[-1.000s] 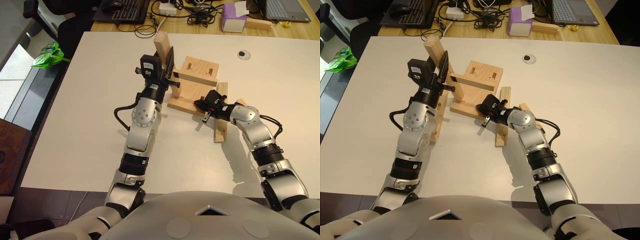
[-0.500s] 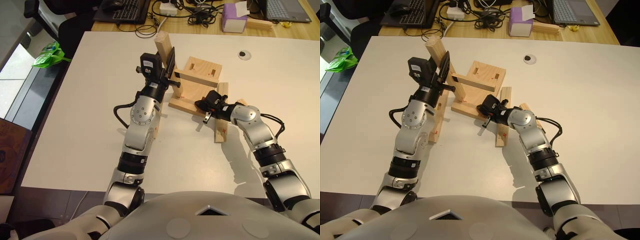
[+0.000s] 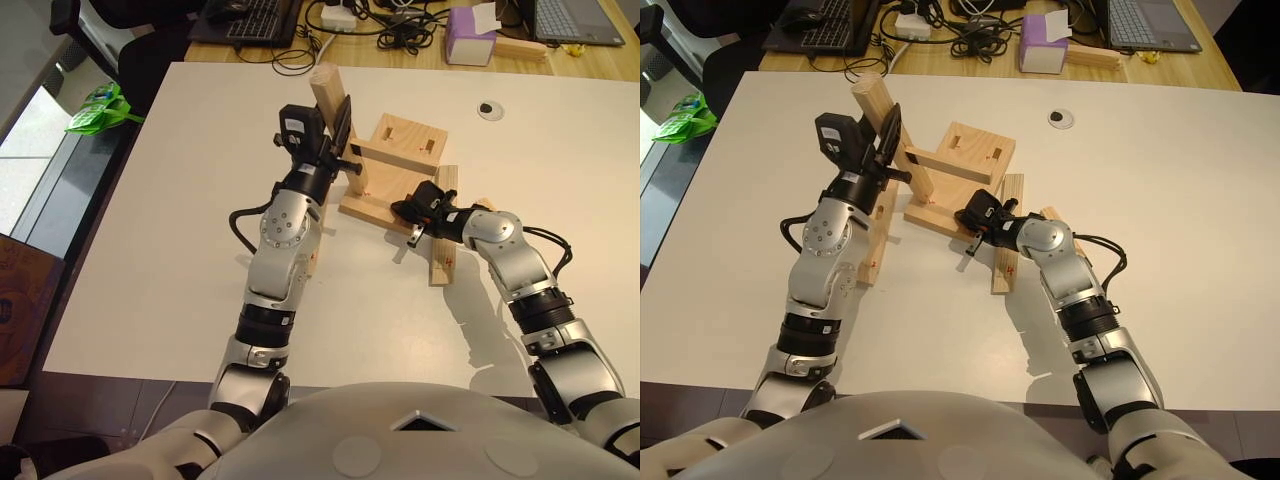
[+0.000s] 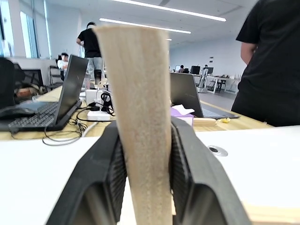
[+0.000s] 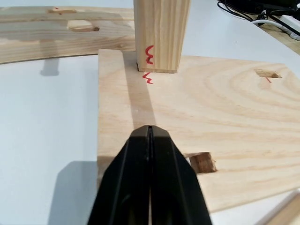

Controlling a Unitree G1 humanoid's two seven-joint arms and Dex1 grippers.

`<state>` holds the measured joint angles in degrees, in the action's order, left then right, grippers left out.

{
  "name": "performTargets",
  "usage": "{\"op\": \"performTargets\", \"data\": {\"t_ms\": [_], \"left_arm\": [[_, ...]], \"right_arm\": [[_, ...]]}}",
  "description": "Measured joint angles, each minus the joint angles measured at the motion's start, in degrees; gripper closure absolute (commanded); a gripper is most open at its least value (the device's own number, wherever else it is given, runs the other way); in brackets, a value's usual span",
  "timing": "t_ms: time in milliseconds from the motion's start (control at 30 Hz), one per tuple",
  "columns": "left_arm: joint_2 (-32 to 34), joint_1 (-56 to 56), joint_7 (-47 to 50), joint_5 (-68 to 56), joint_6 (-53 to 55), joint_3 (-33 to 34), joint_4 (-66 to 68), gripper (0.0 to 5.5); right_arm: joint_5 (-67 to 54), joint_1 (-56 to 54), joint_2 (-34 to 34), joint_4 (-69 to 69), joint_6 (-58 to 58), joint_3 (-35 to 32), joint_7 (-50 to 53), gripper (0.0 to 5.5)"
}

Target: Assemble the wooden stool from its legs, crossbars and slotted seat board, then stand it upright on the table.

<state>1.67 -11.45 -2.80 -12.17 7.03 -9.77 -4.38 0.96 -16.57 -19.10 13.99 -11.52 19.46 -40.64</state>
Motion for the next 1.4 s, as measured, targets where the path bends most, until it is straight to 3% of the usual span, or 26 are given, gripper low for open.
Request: {"op": "performTargets", "data": {"t_ms": [133,333,467,600,700,1100,1400], "left_arm": [[-0.7,-0.16,-1.26,-2.48,1.41,1.81,-0.03,4.46],[3.62,-0.65,0.49,6.24,-1.2,-4.07,0.03,4.37],[-0.29,0.16,-0.21,-1.24,1.35,0.04,-0.57,4.45],[1.42,-0.21,-0.89,0.33,1.83,-0.74,-0.67,4.46],[2.32,1.13,-1.87,1.48,5.18,-2.25,0.77,3.73],[-3.21,4.87,-1.03,0.46,0.11,2.11,2.36,2.0],[-3.85,9.12,-2.64,2.52,-13.03,4.32,-2.13,2.0]], "right_arm": [[-0.02,0.02,0.04,-0.23,0.04,0.0,0.01,5.5],[-0.03,0.45,-0.19,-0.46,-0.46,-0.06,-0.02,5.5],[-0.06,0.4,-0.08,-0.84,-0.45,-0.2,0.01,5.5],[-0.02,0.41,-0.09,-0.44,-0.49,-0.17,0.0,5.5],[-0.04,0.33,0.08,-0.23,-0.48,-0.13,0.02,5.5],[0.44,0.89,0.16,-0.2,0.05,0.65,1.52,5.5],[0.77,2.43,-0.28,-0.96,3.73,1.54,2.64,5.5]]}}
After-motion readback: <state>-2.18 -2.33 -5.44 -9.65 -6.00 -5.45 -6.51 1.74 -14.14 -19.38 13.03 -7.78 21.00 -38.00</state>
